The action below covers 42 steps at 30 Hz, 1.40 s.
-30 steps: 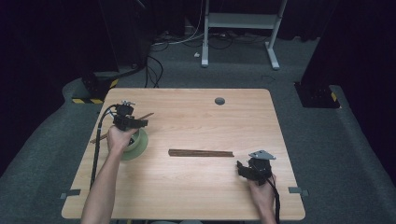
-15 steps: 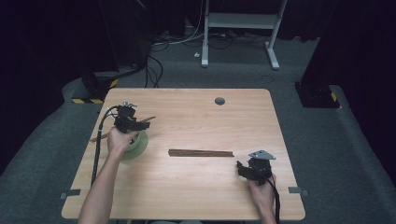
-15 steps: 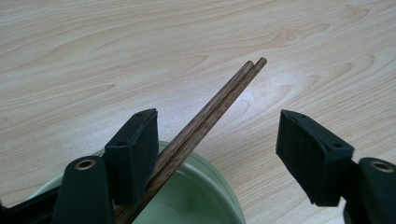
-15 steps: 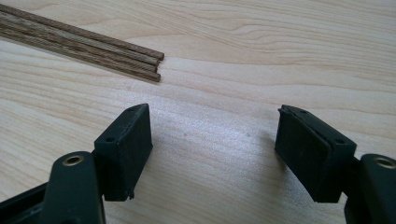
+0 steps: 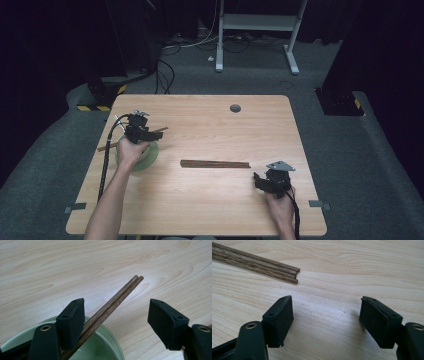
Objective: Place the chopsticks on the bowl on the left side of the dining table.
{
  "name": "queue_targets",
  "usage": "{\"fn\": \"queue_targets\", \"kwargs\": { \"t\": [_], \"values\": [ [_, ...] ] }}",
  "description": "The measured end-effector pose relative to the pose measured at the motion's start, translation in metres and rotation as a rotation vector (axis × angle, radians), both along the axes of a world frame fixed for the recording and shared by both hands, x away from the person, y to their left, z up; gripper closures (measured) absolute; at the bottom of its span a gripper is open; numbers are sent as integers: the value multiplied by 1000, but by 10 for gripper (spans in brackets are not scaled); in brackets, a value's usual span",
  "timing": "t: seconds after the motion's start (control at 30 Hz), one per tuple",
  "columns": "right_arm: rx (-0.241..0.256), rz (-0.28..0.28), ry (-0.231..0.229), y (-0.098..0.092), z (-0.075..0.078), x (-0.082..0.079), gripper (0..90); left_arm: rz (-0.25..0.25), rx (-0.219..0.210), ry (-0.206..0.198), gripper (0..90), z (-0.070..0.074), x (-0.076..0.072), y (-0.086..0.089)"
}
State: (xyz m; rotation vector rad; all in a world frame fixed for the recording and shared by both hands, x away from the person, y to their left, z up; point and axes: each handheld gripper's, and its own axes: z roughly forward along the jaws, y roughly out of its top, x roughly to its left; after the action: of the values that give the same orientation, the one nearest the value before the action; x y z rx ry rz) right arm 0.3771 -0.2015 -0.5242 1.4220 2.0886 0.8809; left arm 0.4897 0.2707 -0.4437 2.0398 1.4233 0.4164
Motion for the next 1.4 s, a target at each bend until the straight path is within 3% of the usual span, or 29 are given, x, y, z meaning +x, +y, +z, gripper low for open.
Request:
{"fn": "queue_targets", "kwargs": {
  "t": [0.27,0.43,0.67,0.83,1.4],
  "values": [
    [0,0,0,0,0,0,267,-20,4,-1,299,1,-3,-2],
    [1,1,0,0,0,0,267,-16,-27,-18,301,-1,-7,0],
    [1,1,1,0,0,0,267,-22,-26,-22,301,1,-12,2],
    [1,0,0,0,0,0,267,-24,-10,6,299,-1,-14,3],
    [1,0,0,0,0,0,267,-50,-24,-11,300,-4,-27,3]
  ]
}}
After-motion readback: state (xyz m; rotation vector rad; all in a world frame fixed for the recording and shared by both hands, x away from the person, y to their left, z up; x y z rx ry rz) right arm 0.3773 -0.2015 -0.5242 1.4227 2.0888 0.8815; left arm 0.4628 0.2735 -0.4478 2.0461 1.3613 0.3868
